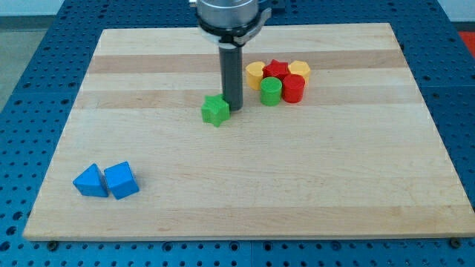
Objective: Point your arm at the blue triangle
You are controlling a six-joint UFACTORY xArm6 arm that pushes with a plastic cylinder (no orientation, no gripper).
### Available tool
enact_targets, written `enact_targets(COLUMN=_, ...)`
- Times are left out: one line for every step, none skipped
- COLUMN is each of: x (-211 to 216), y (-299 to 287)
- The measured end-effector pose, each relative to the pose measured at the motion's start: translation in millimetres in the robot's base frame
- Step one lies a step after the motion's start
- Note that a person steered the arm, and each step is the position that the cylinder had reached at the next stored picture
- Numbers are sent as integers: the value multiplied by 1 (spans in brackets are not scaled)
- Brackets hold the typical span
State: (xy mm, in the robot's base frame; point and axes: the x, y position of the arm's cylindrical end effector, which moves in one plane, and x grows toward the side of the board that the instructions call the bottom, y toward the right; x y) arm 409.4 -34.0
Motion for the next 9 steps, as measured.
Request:
enact_targets(x=18, y=-23)
enact_targets(x=26, y=-50)
enact_targets(x=25, y=-76)
enact_targets(x=34, y=-96)
enact_targets(x=58, y=-110)
enact_targets(x=72, y=-126)
enact_targets(x=72, y=-143)
enact_targets(x=74, y=-156)
enact_targets(x=64, y=-136)
